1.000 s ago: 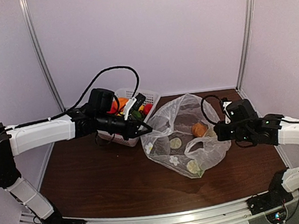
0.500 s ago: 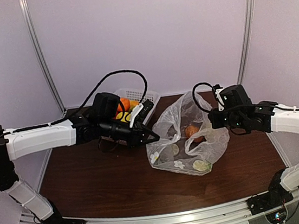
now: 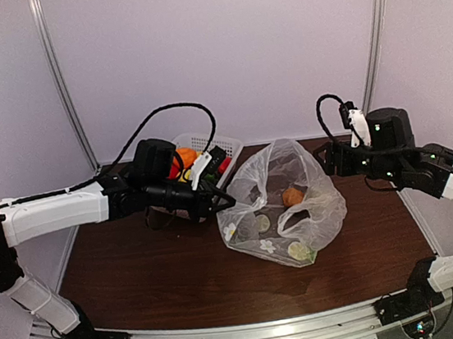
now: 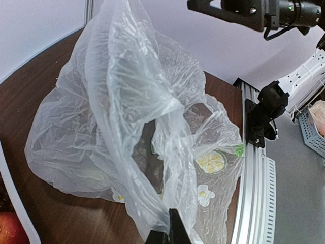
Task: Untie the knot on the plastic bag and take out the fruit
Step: Adjust the takeout bag at the center of the board, then hold the bag opening of the takeout bag, then reach into the gripper in the takeout bag.
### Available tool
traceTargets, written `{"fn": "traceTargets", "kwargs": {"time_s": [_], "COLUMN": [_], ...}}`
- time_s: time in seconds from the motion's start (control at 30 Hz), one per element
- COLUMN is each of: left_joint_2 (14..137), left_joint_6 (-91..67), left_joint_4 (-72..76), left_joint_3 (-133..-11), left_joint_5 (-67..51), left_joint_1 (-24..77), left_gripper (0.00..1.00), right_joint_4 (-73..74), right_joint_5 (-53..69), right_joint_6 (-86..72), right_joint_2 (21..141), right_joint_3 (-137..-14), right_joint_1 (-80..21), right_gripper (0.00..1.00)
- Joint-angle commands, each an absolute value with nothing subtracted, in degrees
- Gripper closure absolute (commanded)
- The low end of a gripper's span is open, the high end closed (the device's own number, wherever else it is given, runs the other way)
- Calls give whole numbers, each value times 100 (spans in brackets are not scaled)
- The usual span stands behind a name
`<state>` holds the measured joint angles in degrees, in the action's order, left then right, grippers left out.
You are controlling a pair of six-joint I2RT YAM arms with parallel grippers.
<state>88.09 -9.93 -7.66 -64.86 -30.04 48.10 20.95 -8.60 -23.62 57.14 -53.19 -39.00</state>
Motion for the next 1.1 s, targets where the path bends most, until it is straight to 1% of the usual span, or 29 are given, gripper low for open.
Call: {"fn": "traceTargets", "kwargs": {"time_s": [0.0,0.07,0.17,0.37,0.57,0.67,0.77,0.93,1.07], "left_joint_2": [8669,8675,8684,8675,8701,8689,8677,8716,8711], "left_joint_6": [-947,-948,-949,-957,-1051,-1063,-1105,-1274,-1338], "left_joint_4": [-631,-627,-626,-631,-579,-541,-520,-439,-422], "left_joint_3": [-6407,-6407,-6399,-6398,-6412,-6390,-6360,-6315,-6302], "left_joint_5": [-2787,-2781,-2777,-2774,-2969,-2939,-2865,-2907,-2901], "left_joint_1": [4799,4799,4798,4799,4799,4799,4767,4614,4530], "left_gripper": [100,100,100,100,100,100,100,100,100], "right_joint_4": [1730,1424,936,405,-993,-1024,-965,-1066,-704], "right_joint_5": [-173,-40,-87,-742,-706,-965,-1065,-1063,-1270], "right_joint_6": [-2387,-2455,-2492,-2359,-2259,-2301,-2270,-2160,-2238], "right_joint_2": [5723,5908,6301,7071,7782,8264,8459,8292,8156], "right_joint_3": [-5452,-5422,-5373,-5344,-4822,-4877,-4819,-4273,-3888], "right_joint_1": [-4153,-4349,-4686,-4948,-4946,-4948,-4948,-4956,-4951], "right_gripper": [24,31,36,38,38,40,40,40,40]}}
